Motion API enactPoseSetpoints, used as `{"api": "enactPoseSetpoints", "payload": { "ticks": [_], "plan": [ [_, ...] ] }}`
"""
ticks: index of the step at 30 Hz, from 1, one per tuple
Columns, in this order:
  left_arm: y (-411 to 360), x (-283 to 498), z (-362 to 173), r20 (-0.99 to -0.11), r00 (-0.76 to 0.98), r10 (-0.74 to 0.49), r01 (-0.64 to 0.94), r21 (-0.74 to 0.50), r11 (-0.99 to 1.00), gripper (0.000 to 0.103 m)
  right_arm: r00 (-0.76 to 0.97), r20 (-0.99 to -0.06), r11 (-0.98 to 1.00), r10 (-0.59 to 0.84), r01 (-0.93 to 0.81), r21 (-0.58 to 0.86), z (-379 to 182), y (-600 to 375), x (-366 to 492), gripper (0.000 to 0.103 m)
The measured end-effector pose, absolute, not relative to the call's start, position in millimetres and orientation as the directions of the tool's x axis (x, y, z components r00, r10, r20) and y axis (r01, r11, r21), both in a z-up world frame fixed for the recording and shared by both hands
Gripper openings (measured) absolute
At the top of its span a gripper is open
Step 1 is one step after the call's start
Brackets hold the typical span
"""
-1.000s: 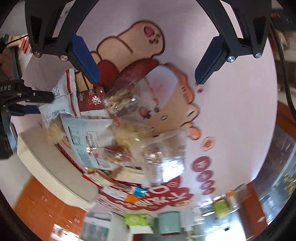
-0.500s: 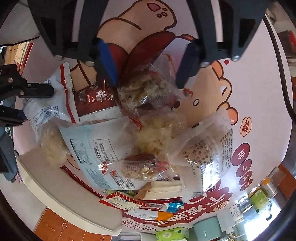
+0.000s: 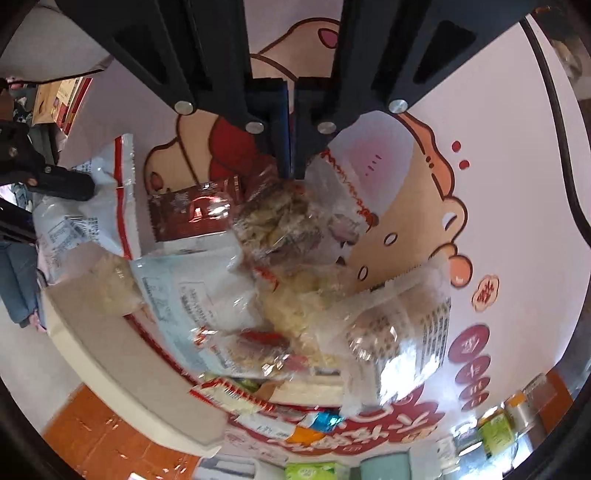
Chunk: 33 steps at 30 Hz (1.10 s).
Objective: Organize snacks
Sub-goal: 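Grasp the small red-wrapped nut packet with the left tool while the right grasps a white printed bag, then lower both held snacks into the white tray and open both tools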
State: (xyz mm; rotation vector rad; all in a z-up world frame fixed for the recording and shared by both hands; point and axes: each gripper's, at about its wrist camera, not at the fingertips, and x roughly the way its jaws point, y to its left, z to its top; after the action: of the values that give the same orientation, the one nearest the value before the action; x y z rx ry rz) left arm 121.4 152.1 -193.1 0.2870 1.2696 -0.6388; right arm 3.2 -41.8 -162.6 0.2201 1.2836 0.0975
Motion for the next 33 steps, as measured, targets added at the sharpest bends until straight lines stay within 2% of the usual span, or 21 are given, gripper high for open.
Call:
{"api": "enactPoseSetpoints", "payload": {
  "ticks": [2,4,6,12,16,17,19,21,28,33],
  "plan": [
    [151,116,-189,-0.943,0.187,-0.274,0.606,-0.109,0.788,0.023,0.282,-0.937,0.974,0.206,0.036,0.225,-160,-41,2,0.051],
    [148,115,-184,-0.938,0.247,-0.244,0.623,-0.04,0.782,0.065,0.28,-0.936,0.973,0.216,0.024,0.232,-158,-40,2,0.051],
    [142,114,-180,-0.925,0.301,-0.233,0.644,0.017,0.765,0.079,0.273,-0.936,0.972,0.222,0.016,0.235,-158,-38,1,0.051],
    [120,120,-189,-0.925,0.317,-0.208,0.746,0.108,0.657,0.079,0.266,-0.936,0.97,0.228,0.02,0.242,-159,-42,-3,0.051],
    [110,128,-206,-0.946,0.264,-0.186,0.788,0.101,0.607,0.078,0.26,-0.938,0.967,0.231,0.045,0.251,-162,-48,-5,0.051],
    [109,129,-210,-0.951,0.248,-0.187,0.793,0.088,0.602,0.074,0.26,-0.938,0.966,0.23,0.053,0.252,-163,-50,-6,0.051],
    [107,135,-213,-0.954,0.195,-0.229,0.797,0.018,0.604,0.051,0.259,-0.938,0.965,0.23,0.064,0.254,-164,-52,-8,0.051],
    [108,140,-212,-0.953,0.171,-0.25,0.78,-0.023,0.625,0.038,0.255,-0.939,0.963,0.229,0.077,0.256,-165,-55,-11,0.052],
    [130,136,-206,-0.962,0.152,-0.225,0.682,-0.063,0.729,0.037,0.265,-0.938,0.962,0.226,0.092,0.258,-162,-61,-14,0.051],
    [143,106,-177,-0.946,0.177,-0.271,0.614,-0.109,0.782,0.037,0.288,-0.935,0.974,0.205,0.032,0.223,-147,-53,-11,0.051]
  ]
}}
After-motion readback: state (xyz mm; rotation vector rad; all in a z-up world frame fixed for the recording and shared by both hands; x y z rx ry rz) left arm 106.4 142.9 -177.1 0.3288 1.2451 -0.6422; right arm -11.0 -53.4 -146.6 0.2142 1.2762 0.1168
